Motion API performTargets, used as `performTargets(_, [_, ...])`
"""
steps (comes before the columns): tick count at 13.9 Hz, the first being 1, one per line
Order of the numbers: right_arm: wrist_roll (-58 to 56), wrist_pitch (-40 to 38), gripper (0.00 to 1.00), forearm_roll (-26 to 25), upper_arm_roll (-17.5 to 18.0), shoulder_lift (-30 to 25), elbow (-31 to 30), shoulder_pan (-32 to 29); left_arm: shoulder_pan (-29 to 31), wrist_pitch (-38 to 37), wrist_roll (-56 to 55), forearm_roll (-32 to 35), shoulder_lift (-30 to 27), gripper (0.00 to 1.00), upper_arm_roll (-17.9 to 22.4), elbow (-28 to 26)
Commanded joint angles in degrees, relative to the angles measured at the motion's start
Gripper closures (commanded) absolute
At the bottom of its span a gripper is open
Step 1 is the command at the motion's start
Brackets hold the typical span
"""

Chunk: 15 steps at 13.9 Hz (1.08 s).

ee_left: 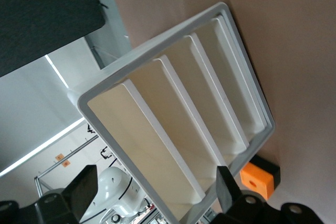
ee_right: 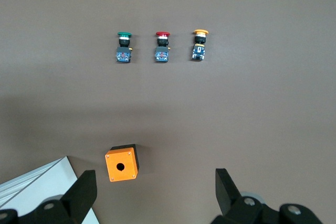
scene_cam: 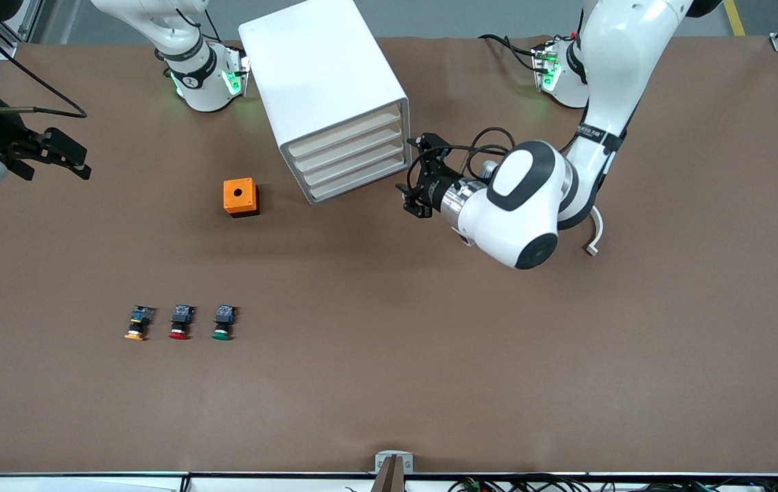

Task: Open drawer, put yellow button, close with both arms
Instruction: 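Grasp the drawer handle with the left gripper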

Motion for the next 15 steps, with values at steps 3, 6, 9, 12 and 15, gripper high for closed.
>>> performTargets(3, [-0.08,-0.09,0.00,-0.43,0.55,-1.62,-1.29,-0.87,0.03,-6.92,-11.86,-2.33,6.45,0.01,0.01,2.84])
performTargets(6, [-0.08,-0.09,0.00,-0.43,0.55,-1.62,-1.20,-0.87,0.30,-8.33,-17.22,-5.48,9.26,0.10,-0.07,2.84])
performTargets(9, [-0.43,-0.53,0.00,-0.43,0.55,-1.53,-0.67,-0.87,0.39,-10.54,-19.26,-9.71,11.64,0.41,0.01,2.84])
performTargets(12, [0.09,-4.83,0.00,-0.43,0.47,0.04,3.36,-0.95,0.03,-10.54,-19.44,-9.81,12.78,0.56,0.01,2.84])
performTargets(15, [-0.08,-5.10,0.00,-0.51,0.46,1.80,3.63,-1.13,-0.49,-10.54,-20.40,-10.50,13.41,0.58,0.01,2.75])
